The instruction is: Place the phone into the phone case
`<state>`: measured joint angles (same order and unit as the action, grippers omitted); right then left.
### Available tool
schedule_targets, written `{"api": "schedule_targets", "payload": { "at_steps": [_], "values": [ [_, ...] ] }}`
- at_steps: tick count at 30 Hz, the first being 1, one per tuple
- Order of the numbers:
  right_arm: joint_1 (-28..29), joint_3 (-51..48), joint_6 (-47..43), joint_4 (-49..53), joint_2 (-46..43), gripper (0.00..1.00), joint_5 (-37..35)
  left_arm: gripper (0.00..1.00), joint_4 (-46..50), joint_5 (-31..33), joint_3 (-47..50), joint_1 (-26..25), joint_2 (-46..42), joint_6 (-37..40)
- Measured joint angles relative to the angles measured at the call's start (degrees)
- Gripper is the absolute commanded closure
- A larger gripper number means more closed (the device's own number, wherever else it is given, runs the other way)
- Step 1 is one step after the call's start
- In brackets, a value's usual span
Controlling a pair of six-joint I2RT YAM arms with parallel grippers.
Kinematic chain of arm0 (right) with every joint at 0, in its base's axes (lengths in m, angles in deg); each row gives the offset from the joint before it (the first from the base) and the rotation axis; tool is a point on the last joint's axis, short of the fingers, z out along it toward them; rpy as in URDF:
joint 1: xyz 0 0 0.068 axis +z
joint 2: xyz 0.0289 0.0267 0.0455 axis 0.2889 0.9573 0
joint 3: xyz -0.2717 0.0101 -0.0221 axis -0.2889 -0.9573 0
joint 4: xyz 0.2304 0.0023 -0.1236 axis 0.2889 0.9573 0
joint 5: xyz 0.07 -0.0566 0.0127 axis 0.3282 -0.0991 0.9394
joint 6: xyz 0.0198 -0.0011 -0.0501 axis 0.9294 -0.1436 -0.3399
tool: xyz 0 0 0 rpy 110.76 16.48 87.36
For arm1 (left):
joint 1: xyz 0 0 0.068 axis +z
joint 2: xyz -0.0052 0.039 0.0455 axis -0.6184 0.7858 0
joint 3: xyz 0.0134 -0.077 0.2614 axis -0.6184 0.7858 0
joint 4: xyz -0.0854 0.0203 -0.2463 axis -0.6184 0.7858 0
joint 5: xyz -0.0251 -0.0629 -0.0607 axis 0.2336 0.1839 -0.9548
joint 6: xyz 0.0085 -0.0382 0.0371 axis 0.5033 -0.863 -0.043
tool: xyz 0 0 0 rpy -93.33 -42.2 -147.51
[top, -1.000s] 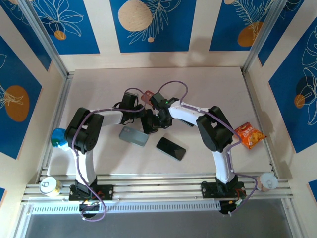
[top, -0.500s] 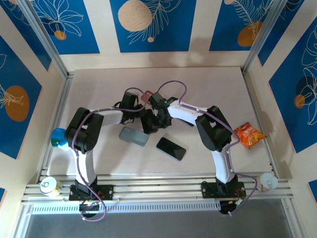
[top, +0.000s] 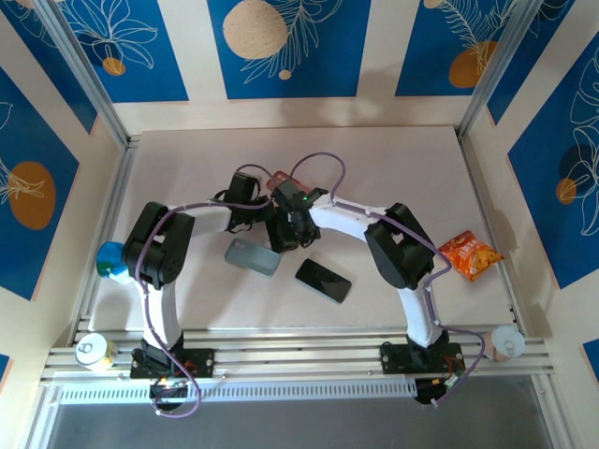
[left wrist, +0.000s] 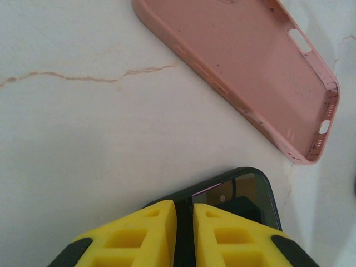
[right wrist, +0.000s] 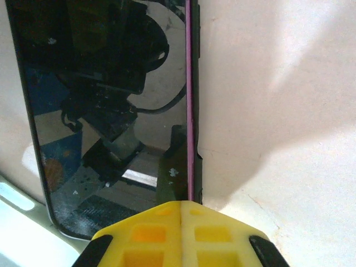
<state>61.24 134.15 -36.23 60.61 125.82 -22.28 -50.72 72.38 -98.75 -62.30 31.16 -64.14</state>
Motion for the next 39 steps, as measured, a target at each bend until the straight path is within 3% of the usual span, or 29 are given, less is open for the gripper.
{"api": "schedule_targets", "payload": {
  "at_steps": [6,13,28,39],
  "values": [
    [2.3,0.0,0.1,-0.2,0.3,1.00,-5.2,0.82,-0.3,-1.6,0.2,0.6,0.0,0.1],
    [3.6,0.1,0.1,-2.1,1.2,1.00,-4.5,0.82,-0.7,-1.9,0.2,0.9,0.0,0.7],
    [-2.6,-7.0,-0.2,-10.3,-3.1,1.00,9.9,0.82,1.7,-1.6,-1.4,0.9,0.0,0.7],
    [-2.6,-2.0,1.0,-11.7,0.9,1.00,16.6,0.81,19.3,-1.6,-4.6,2.8,-4.8,1.0]
  ]
}}
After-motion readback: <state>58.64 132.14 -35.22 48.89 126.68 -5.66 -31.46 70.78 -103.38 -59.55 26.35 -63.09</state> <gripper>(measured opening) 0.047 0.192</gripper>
